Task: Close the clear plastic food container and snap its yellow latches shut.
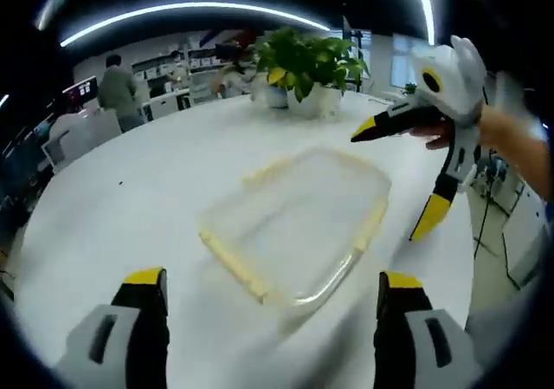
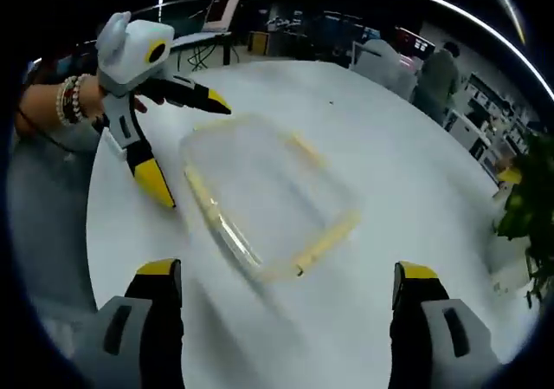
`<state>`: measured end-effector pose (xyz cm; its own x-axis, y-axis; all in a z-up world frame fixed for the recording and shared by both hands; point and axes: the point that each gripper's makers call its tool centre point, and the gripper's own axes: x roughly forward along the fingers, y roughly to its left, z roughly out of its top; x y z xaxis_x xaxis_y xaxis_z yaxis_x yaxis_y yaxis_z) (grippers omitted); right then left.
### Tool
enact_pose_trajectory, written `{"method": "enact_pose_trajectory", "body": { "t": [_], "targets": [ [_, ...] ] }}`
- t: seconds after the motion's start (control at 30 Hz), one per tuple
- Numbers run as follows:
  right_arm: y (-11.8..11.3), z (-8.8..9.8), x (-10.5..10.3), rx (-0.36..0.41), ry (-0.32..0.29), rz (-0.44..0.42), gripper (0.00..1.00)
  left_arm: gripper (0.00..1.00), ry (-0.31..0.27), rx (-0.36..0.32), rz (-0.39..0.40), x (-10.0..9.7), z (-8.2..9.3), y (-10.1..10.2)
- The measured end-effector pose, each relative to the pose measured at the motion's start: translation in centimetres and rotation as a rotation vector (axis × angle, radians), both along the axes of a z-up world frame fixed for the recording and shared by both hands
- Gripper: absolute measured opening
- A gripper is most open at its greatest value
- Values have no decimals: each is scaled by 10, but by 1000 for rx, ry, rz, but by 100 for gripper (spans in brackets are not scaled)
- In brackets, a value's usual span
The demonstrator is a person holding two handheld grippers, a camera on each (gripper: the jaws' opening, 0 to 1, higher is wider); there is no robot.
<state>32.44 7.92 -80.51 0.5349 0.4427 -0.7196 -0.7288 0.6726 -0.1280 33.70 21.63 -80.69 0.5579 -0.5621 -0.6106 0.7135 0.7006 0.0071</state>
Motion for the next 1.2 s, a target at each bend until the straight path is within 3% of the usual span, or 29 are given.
{"method": "enact_pose_trajectory", "body": {
  "t": [0.1, 0.17, 0.23, 0.27, 0.47, 0.6, 0.73, 0.87, 1.2],
  "targets": [
    [6, -13, -6, 49, 53, -5, 97, 95, -21, 30, -58, -5, -5, -8],
    [10, -21, -11, 91, 106, -38, 95, 97, -21, 37, -54, -4, -8, -8],
    [13, -22, -6, 93, 73, -49, 91, 96, 71, -20, -10, -8, -13, -10],
    [16, -20, -3, 97, 58, -45, 90, 94, 84, -65, 15, -5, -10, -11],
    [35, -10, 3, 95, -27, 6, 69, 77, 3, -35, -3, 5, -2, -5],
    [32, -12, 7, 45, -78, 11, 61, 57, -39, -3, -27, 6, 0, -2],
    [38, -11, 11, 70, -84, -5, 58, 56, -31, 4, -15, 8, -3, 2],
    [51, -10, 15, 86, -89, -4, 55, 54, -8, 28, 5, 12, -5, 17],
    [91, -10, 36, 172, -67, -34, 35, 46, -3, 127, 34, 39, -7, 71]
  ]
}}
